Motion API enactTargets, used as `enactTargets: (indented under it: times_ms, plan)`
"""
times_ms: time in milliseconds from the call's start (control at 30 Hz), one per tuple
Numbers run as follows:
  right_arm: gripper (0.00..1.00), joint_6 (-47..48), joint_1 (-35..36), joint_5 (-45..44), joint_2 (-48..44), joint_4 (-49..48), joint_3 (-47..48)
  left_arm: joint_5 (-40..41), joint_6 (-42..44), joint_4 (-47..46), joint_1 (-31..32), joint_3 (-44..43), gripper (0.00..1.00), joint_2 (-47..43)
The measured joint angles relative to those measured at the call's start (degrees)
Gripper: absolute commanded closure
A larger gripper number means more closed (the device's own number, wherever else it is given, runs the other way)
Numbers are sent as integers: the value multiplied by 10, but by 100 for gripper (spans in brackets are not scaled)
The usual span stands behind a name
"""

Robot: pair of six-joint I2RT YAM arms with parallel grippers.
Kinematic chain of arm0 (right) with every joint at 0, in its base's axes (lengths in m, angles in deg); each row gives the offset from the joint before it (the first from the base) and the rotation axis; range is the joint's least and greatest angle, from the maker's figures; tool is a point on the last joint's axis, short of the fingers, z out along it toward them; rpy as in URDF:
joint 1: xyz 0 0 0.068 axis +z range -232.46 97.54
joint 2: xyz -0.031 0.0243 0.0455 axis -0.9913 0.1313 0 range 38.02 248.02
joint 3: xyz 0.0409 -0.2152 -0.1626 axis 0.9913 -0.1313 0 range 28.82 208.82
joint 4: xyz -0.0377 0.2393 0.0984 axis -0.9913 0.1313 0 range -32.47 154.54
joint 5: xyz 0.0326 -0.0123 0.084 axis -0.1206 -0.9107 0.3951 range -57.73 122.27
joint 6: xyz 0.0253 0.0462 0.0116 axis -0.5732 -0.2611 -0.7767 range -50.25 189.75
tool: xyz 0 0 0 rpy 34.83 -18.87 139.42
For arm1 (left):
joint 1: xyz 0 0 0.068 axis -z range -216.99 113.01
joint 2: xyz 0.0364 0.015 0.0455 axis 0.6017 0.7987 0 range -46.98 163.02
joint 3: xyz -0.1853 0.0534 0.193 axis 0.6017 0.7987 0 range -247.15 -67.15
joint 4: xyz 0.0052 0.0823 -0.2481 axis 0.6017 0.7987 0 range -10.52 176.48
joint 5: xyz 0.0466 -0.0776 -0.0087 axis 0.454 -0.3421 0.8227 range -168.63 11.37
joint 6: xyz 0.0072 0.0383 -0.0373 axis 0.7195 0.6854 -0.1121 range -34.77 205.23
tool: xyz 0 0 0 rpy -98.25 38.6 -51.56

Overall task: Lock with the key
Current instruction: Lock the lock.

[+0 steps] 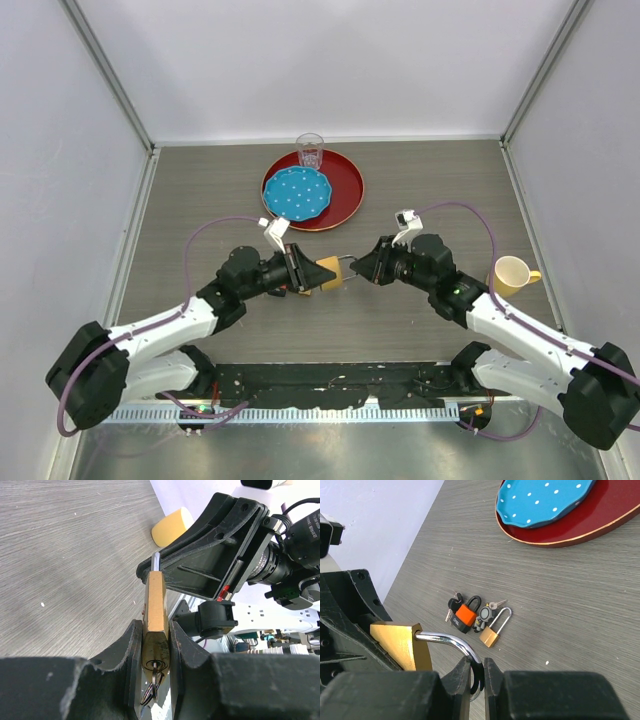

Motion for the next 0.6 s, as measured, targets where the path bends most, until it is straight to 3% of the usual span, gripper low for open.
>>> enactTargets:
  times_ms: [600]
  plan:
    - [98, 35, 0, -67, 24, 47, 6, 1, -14, -50, 13, -28, 100, 102]
